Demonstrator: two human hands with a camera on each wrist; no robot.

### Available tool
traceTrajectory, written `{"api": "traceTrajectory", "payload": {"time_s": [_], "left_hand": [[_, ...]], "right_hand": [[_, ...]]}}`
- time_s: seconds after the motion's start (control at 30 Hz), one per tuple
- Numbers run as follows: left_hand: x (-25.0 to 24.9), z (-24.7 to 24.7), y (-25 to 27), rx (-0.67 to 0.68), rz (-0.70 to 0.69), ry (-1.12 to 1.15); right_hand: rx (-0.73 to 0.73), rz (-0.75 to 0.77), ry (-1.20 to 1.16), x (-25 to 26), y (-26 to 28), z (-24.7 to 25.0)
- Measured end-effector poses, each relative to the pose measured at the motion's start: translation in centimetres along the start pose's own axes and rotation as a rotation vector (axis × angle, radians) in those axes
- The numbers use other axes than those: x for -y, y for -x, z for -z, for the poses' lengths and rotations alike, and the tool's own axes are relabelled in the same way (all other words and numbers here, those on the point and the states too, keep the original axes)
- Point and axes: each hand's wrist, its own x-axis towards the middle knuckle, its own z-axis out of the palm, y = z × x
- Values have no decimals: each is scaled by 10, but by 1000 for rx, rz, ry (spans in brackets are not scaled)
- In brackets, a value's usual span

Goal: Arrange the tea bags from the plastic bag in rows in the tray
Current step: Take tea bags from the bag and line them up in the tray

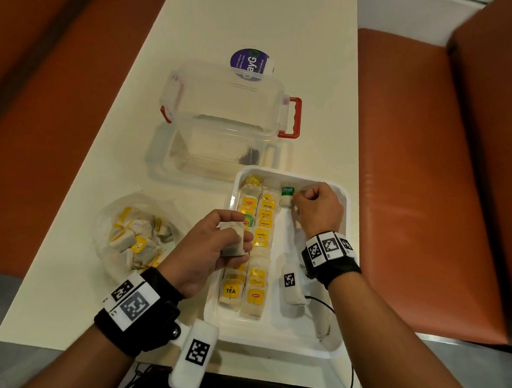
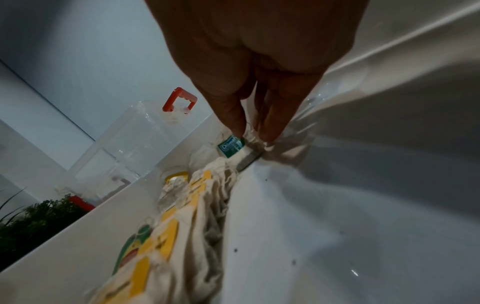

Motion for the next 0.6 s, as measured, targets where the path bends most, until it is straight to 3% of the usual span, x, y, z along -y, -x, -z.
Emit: {"api": "traceTrajectory", "payload": {"time_s": [0.33,0.4,0.47,0.53,0.6], "left_hand": [[0,3,1,67,-56,-63],[0,2,1,79,-83,-91],[-1,0,1,92,-112,-129],[-3,-1,1,110,-139,-171],[-5,-3,1,122,-167,-196]], "right_hand": [[-3,15,-87,5,21,15],[77,49,-160,12,35,20],[250,86,-234,24,52,29],[448,138,-236,32,68,37],[558,195,-179,35,75,42]]}}
